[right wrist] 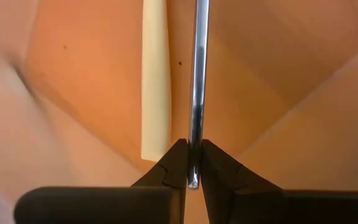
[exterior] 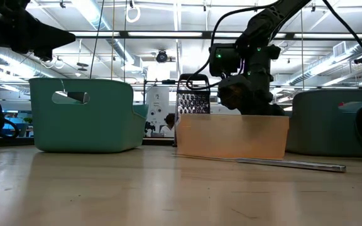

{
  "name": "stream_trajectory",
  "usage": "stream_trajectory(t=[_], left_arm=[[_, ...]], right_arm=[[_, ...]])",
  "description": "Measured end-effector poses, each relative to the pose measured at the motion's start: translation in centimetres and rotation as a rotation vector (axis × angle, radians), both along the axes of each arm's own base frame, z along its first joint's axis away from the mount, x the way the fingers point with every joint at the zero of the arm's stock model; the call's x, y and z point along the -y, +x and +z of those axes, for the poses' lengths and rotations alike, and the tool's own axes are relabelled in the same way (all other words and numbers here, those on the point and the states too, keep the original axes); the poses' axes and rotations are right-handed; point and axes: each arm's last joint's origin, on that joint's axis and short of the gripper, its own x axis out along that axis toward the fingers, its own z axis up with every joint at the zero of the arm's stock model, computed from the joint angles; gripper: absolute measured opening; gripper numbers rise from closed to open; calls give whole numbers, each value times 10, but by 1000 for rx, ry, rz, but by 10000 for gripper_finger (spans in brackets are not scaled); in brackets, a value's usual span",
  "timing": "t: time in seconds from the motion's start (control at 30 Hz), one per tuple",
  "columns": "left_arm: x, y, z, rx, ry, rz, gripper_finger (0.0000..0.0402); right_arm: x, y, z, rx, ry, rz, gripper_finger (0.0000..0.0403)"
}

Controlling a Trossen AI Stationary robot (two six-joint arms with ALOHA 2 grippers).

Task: Pick & Place Kitchen Items
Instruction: Put the bottom silver knife into the orange bin, then put the black serving spoon into the green bin

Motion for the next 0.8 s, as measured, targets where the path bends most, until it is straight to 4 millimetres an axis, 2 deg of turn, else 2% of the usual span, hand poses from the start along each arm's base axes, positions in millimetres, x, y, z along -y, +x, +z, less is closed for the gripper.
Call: stream_trajectory(t=[0.2,0.6,0.7,0.8], left_arm=[[0,0,0,-1,2,0,16],[0,0,0,-1,0,0,16],[0,0,0,2,-14,0,16],[0,0,0,7,-39,-1,16]], right_arm=[[0,1,0,18,-6,29,45],[2,1,3,24,-73,51,103],[1,4,23,95,-123,101,106],[-6,6,61,190,-243,153,101]])
